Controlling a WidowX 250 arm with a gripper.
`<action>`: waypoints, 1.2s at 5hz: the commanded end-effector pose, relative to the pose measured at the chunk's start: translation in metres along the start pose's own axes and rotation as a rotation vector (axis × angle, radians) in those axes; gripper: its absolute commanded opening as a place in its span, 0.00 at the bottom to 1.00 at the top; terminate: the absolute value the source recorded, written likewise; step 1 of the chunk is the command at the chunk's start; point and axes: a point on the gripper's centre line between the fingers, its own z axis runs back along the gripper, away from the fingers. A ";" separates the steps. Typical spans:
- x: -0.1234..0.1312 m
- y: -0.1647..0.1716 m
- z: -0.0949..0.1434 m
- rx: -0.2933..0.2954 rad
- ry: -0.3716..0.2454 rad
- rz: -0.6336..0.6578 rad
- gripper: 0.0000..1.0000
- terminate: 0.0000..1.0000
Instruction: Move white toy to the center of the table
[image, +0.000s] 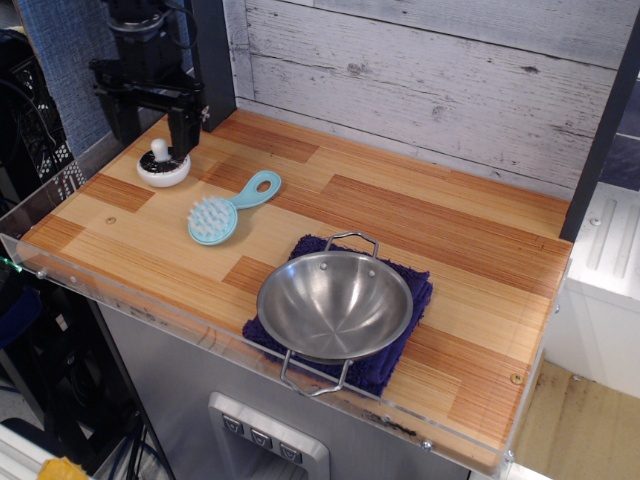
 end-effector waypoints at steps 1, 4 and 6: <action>0.000 -0.004 0.006 0.034 -0.019 -0.018 1.00 0.00; 0.001 -0.002 -0.006 0.038 0.020 -0.014 1.00 0.00; -0.001 0.001 -0.014 0.031 0.045 -0.008 1.00 0.00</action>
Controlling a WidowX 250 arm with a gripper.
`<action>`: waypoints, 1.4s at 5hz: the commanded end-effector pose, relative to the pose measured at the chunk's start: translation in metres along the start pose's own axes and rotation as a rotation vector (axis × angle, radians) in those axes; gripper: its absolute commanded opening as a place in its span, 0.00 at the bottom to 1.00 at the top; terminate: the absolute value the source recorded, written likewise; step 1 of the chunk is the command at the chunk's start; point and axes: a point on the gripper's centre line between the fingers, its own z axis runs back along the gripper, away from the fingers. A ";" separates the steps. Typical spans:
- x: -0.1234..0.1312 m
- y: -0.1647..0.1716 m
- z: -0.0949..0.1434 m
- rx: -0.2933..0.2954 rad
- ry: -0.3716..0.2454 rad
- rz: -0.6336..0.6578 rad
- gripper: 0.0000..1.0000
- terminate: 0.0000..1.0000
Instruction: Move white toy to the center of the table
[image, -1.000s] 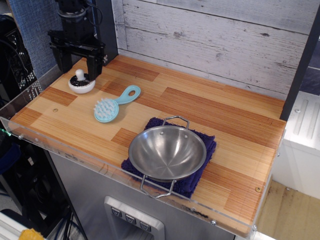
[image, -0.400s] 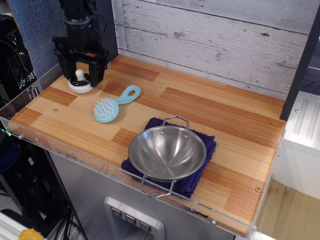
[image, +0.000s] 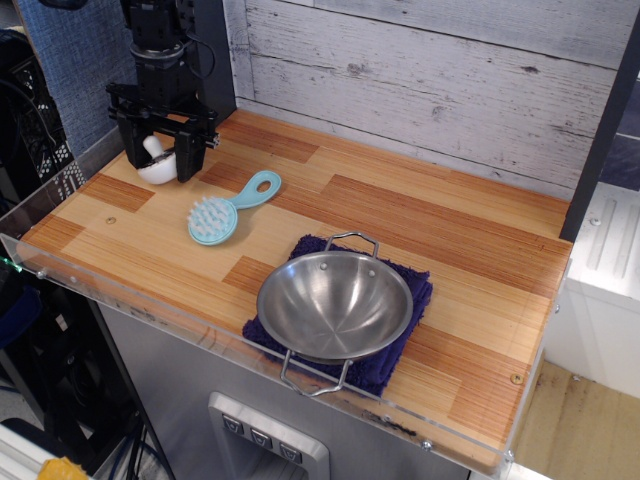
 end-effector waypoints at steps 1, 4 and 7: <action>-0.002 0.007 0.010 0.004 -0.033 0.013 0.00 0.00; -0.022 -0.021 0.094 -0.016 -0.112 0.078 0.00 0.00; -0.018 -0.170 0.086 -0.070 -0.103 -0.385 0.00 0.00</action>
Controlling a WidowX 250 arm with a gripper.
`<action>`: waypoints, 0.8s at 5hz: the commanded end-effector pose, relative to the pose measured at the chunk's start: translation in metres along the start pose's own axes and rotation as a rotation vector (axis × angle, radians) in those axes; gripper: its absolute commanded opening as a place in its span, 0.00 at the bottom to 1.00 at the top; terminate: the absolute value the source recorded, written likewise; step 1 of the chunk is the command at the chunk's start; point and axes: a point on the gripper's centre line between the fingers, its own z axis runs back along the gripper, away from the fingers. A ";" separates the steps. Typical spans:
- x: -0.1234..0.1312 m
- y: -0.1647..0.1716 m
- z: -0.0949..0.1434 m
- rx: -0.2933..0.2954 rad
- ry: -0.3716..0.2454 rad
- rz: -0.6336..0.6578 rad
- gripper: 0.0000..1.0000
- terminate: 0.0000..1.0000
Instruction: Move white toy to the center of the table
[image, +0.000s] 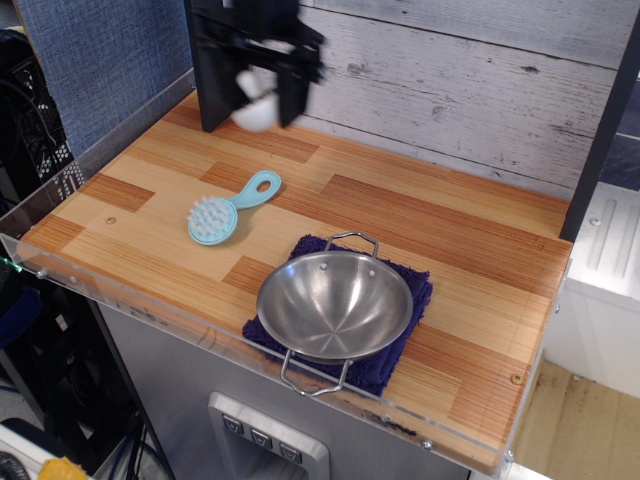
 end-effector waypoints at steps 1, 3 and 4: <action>0.011 -0.092 -0.035 0.002 0.067 -0.237 0.00 0.00; 0.026 -0.155 -0.056 -0.003 0.101 -0.301 0.00 0.00; 0.022 -0.143 -0.063 0.024 0.030 -0.196 0.00 0.00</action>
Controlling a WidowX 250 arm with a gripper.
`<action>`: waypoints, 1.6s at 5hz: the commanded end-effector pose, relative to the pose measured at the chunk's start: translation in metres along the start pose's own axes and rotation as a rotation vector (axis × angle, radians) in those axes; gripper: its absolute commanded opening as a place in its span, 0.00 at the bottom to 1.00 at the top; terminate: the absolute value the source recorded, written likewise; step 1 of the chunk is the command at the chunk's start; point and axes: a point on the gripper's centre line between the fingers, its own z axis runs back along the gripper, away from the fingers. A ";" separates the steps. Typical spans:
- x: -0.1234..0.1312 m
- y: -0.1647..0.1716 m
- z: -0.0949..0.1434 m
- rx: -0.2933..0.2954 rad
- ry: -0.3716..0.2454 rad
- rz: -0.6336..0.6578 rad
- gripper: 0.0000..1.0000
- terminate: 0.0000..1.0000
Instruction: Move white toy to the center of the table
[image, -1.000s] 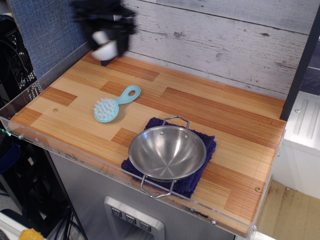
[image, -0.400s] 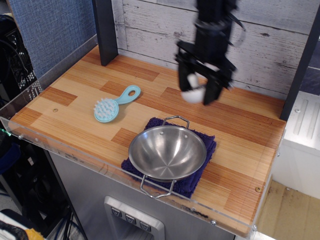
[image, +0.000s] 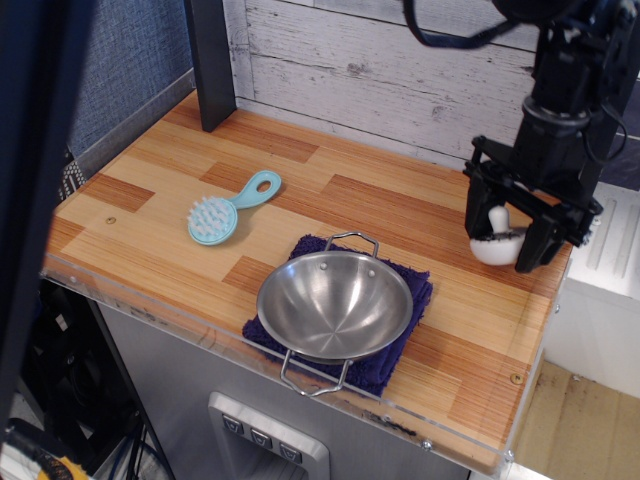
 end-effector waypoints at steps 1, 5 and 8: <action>-0.027 0.027 0.006 0.037 -0.134 0.176 0.00 0.00; -0.048 0.046 0.038 -0.086 -0.237 0.205 1.00 0.00; -0.103 0.114 0.084 -0.038 -0.183 0.431 1.00 0.00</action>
